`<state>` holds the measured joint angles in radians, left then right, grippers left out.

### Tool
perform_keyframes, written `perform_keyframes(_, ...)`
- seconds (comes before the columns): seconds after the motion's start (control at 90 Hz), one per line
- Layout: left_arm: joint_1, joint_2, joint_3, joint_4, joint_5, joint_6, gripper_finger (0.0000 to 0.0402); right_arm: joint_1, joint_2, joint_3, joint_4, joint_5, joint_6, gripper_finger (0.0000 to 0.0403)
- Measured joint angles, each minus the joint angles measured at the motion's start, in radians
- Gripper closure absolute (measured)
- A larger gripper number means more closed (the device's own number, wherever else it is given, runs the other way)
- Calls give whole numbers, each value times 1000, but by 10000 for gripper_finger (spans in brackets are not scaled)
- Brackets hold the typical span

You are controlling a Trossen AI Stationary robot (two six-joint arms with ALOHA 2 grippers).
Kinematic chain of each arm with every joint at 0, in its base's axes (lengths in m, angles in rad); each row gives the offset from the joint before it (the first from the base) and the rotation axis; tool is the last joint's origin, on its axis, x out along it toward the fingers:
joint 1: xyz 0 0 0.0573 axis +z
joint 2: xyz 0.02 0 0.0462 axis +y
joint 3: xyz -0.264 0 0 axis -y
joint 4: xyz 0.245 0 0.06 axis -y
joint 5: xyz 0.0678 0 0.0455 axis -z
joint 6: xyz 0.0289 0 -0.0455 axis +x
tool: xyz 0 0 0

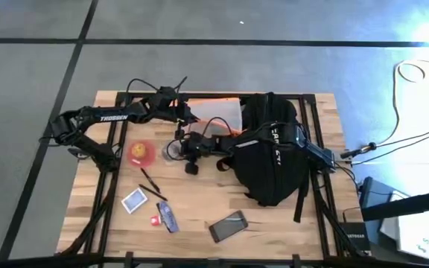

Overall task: Unpack backpack
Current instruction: Put the black earphones into the transparent white zip bag

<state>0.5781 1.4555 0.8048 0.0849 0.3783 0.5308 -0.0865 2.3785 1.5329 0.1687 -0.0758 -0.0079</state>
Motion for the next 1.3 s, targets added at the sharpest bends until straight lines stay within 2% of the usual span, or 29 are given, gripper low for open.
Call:
perform_keyframes(0.133, 0, 0, 1, 0, -5, 0, 402, 5, -64, -5, -150, -100, -33, 402)
perform_keyframes(0.4, 0, 0, 1, -2, -61, -7, 402, 80, -222, -19, -410, -177, -203, 403)
perform_keyframes(0.456, 0, 0, 1, -3, -70, -8, 402, 96, -249, -46, -414, -164, -230, 403)
perform_keyframes(0.6, 0, 0, 1, -26, -73, -8, 402, 117, -325, -124, -419, -50, -259, 403)
perform_keyframes(0.844, -3, 0, 1, -79, -76, -45, 402, 97, -583, -302, -388, -47, -202, 403)
perform_keyframes(0.922, -3, 0, 1, -83, -76, -46, 402, 95, -627, -352, -331, -37, -180, 403)
perform_keyframes(1.1, -3, 0, 1, -80, -76, -52, 402, 105, -556, -418, -89, -49, -98, 381)
perform_keyframes(1.3, -3, 0, 1, -85, -76, -57, 402, 152, -408, -408, 95, -66, -98, 288)
